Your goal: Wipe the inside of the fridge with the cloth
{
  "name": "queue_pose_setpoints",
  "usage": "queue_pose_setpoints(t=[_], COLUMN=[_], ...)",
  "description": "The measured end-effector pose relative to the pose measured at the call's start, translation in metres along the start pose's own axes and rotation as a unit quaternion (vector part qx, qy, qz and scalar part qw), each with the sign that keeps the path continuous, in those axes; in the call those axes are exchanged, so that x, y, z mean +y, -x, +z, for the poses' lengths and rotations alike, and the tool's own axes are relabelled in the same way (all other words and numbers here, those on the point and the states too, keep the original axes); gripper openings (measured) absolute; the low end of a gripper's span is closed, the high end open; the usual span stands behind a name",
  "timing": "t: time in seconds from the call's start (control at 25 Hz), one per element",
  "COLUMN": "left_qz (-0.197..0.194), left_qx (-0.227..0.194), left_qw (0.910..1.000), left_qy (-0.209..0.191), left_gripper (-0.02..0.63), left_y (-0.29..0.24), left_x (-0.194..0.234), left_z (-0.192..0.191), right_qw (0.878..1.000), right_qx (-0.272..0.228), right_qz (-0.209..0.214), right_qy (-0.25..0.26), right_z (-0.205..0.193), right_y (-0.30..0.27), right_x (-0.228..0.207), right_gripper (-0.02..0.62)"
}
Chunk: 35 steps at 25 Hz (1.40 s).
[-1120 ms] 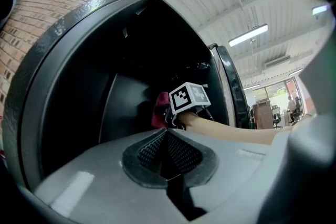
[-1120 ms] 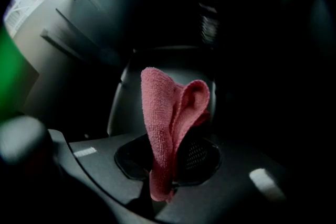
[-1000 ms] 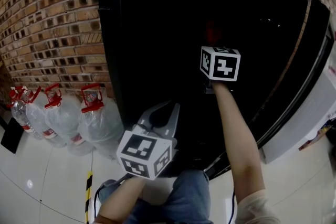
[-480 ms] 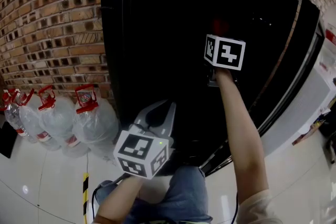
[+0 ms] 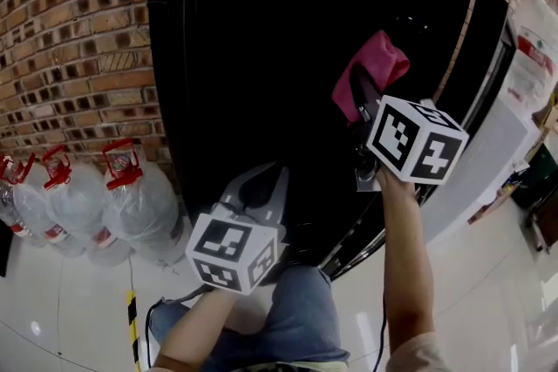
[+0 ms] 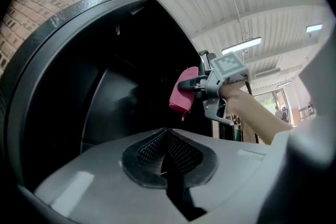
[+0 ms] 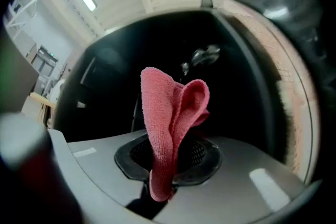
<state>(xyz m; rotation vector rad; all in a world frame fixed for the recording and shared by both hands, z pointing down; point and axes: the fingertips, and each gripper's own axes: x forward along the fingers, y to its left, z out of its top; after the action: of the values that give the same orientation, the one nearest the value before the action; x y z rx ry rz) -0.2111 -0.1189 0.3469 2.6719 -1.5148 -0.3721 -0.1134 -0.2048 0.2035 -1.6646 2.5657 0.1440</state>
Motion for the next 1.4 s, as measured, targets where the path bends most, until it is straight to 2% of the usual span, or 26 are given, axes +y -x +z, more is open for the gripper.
queue_pose_setpoints(t=[0.16, 0.4, 0.56, 0.64, 0.84, 1.04, 1.28, 1.4], left_qz=[-0.007, -0.006, 0.006, 0.015, 0.029, 0.048, 0.065, 0.065], left_qx=[0.003, 0.008, 0.009, 0.009, 0.011, 0.014, 0.021, 0.022], left_qw=[1.0, 1.0, 0.9999, 0.9998, 0.9993, 0.9982, 0.9972, 0.9972], left_qy=[0.004, 0.001, -0.009, -0.012, -0.02, -0.033, -0.03, -0.032], left_gripper=[-0.021, -0.021, -0.021, -0.021, -0.021, -0.021, -0.021, -0.021], left_y=[-0.003, -0.005, 0.0, 0.003, 0.01, 0.021, 0.021, 0.015], left_x=[-0.003, -0.003, 0.003, 0.009, 0.014, 0.022, 0.031, 0.031], left_z=[-0.005, -0.006, -0.005, -0.004, -0.003, -0.003, -0.006, -0.002], right_qw=[1.0, 1.0, 0.999, 0.998, 1.0, 0.995, 0.986, 0.987], right_qx=[-0.006, -0.006, -0.035, -0.034, 0.017, 0.082, 0.139, 0.141], right_qz=[0.001, 0.0, 0.034, 0.043, 0.006, -0.039, -0.065, -0.058], right_qy=[-0.012, -0.002, -0.016, -0.014, -0.013, 0.049, 0.065, 0.057], right_z=[-0.004, -0.009, -0.009, -0.021, -0.081, -0.132, -0.17, -0.162], right_y=[0.035, 0.04, 0.036, 0.015, -0.068, -0.136, -0.159, -0.14], right_x=[-0.007, -0.007, 0.016, 0.028, 0.023, 0.01, -0.014, -0.018], right_gripper=[0.066, 0.067, 0.067, 0.067, 0.067, 0.067, 0.067, 0.066])
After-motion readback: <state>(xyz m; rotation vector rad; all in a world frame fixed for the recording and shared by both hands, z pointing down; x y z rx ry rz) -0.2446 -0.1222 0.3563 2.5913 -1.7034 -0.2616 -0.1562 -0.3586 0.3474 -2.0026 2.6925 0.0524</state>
